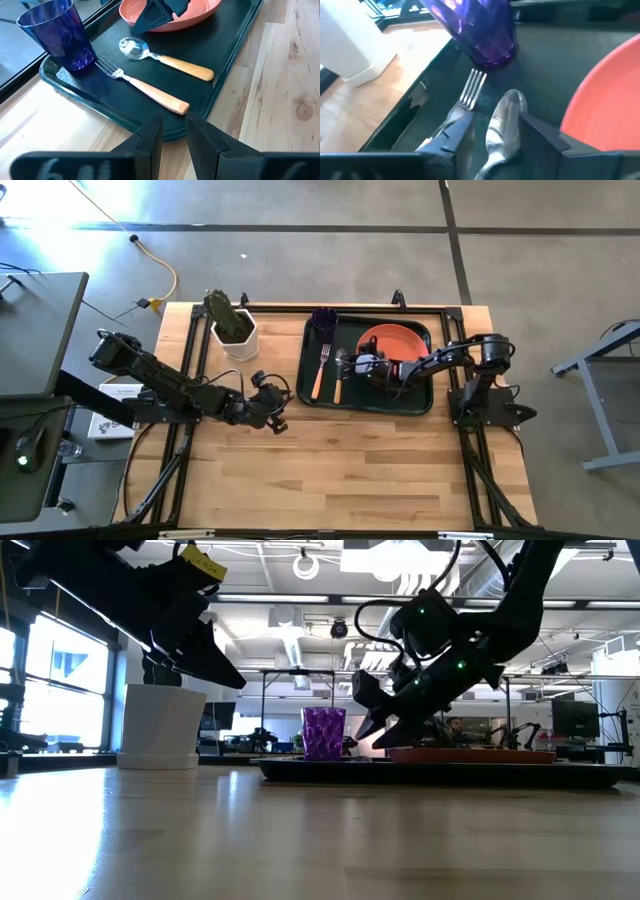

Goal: Pick and place plate/cup/fork/spoon on tray
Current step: Return to Home Position

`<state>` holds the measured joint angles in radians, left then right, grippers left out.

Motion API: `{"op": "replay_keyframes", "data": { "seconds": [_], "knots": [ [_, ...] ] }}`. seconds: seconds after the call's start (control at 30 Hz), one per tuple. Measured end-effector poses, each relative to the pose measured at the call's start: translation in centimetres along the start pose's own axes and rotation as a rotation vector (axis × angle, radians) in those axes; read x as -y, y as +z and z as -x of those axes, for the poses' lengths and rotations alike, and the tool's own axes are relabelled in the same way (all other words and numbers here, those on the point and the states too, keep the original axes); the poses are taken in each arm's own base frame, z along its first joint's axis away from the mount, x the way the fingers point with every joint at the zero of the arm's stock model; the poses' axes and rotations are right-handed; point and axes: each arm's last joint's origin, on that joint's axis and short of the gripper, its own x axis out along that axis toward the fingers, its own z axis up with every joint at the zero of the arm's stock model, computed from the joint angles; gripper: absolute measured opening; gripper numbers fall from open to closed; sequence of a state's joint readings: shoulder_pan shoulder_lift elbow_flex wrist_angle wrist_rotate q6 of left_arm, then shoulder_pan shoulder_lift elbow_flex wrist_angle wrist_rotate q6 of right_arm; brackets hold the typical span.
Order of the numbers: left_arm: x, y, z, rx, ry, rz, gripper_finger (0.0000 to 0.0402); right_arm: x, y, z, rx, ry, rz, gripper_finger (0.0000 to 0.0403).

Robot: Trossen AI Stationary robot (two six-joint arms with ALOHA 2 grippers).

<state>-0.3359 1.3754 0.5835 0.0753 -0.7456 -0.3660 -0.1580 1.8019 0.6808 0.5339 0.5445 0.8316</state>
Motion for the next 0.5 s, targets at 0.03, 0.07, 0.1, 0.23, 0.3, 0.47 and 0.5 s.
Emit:
{"op": "replay_keyframes", "data": {
  "seconds": [0.03, 0.07, 0.1, 0.23, 0.3, 0.47, 0.5],
  "knots": [
    [0.0, 0.0, 0.0, 0.0, 0.0, 0.0, 0.0076, -0.1, 0.0, 0.1, 0.008, 0.007, 0.012, 0.0158],
    [0.0, 0.0, 0.0, -0.001, 0.0, -0.001, 0.0076, -0.3, 0.1, 0.2, 0.022, 0.014, 0.027, 0.0166],
    [0.0, 0.0, 0.0, -0.002, 0.001, -0.002, 0.0076, -0.6, 0.3, 0.4, 0.042, 0.022, 0.046, 0.0171],
    [0.2, -0.3, 0.3, -0.005, 0.008, -0.024, 0.0076, -2.1, 1.1, 2.2, 0.093, 0.072, 0.171, 0.0178],
    [0.5, -0.5, 0.8, 0.008, 0.03, -0.048, 0.0076, -3.0, 1.5, 3.7, 0.112, 0.118, 0.256, 0.0175],
    [0.9, -0.3, 3.1, 0.118, 0.146, -0.077, 0.0076, -5.1, 2.1, 8.7, 0.114, 0.242, 0.47, 0.0159],
    [1.0, -0.1, 3.7, 0.145, 0.158, -0.074, 0.0076, -5.2, 2.2, 9.7, 0.107, 0.259, 0.509, 0.0154]
  ]
}}
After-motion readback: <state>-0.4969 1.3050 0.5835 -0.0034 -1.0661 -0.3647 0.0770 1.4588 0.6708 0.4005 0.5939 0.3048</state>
